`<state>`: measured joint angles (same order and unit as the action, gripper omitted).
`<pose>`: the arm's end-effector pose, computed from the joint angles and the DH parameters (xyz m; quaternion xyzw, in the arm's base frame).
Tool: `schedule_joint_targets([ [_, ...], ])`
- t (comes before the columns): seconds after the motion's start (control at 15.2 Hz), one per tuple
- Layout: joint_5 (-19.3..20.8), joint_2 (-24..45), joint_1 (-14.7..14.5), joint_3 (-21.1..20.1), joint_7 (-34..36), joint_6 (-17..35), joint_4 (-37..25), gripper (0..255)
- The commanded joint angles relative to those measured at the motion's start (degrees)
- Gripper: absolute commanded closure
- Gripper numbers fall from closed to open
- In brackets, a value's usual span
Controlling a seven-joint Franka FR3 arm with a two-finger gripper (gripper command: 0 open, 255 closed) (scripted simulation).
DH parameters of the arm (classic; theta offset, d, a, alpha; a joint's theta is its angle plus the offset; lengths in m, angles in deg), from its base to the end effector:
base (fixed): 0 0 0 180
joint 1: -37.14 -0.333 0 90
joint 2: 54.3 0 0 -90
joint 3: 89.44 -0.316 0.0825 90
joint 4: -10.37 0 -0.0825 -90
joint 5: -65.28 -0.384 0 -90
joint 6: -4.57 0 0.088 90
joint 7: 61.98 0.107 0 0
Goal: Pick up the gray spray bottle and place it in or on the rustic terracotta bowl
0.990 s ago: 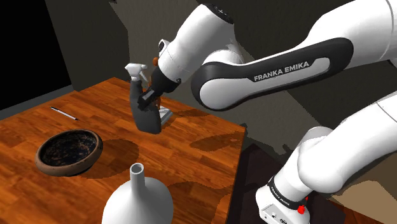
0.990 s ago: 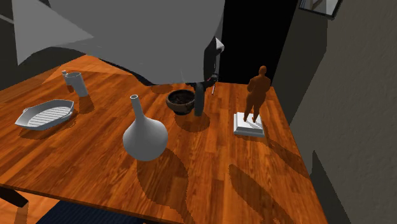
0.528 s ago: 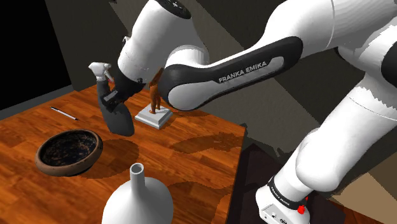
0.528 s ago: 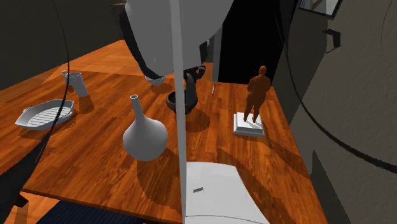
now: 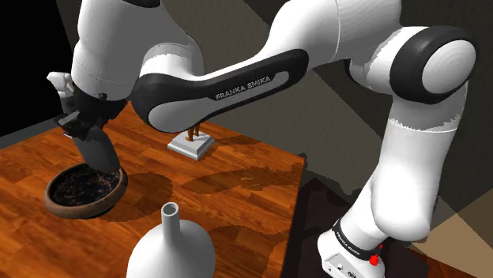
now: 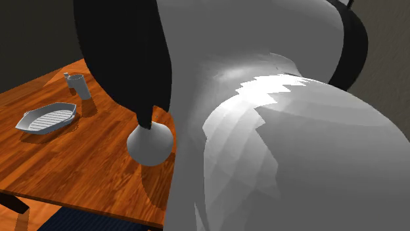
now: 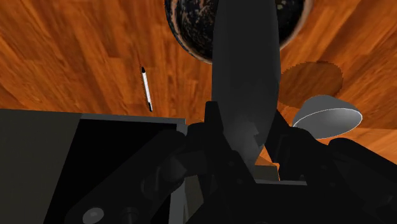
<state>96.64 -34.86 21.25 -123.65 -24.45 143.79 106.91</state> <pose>0.4727 0.4901 0.4812 -0.9361 -0.2285 -0.2594 0.0650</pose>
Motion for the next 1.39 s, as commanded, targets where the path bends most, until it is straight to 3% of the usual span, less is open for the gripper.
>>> schedule_joint_targets([
  [0.0, 2.83, 5.13, -3.16, 1.01, 1.36, -2.62, -6.64, 255],
  [0.07, 3.78, 7.59, -4.79, 1.48, 1.61, -4.08, -10.20, 255],
  [0.86, 8.03, 10.27, -5.84, 4.15, 6.03, 2.68, -5.60, 255],
  [1.32, 8.03, 10.27, -5.84, 4.15, 6.03, 2.68, -5.60, 255],
])
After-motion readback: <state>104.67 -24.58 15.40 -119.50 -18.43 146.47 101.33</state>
